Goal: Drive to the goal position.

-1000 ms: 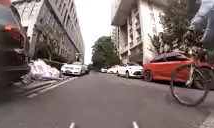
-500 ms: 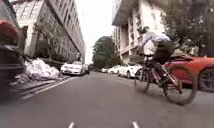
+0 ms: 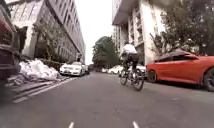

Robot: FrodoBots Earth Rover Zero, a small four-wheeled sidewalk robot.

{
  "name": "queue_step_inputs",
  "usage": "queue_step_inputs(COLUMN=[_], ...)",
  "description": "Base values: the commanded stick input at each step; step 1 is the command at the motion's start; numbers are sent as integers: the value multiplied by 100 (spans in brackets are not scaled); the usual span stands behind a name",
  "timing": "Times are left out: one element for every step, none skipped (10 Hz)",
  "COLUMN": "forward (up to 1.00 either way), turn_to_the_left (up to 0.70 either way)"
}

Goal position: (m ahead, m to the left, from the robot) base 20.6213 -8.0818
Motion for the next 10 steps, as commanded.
queue_step_inputs(forward=[45, 45, 56, 70, 70, 70, 70, 70, 70, 70], turn_to_the_left=[0, 0, 0, 0, 0, 0, 0, 0, 9, 14])
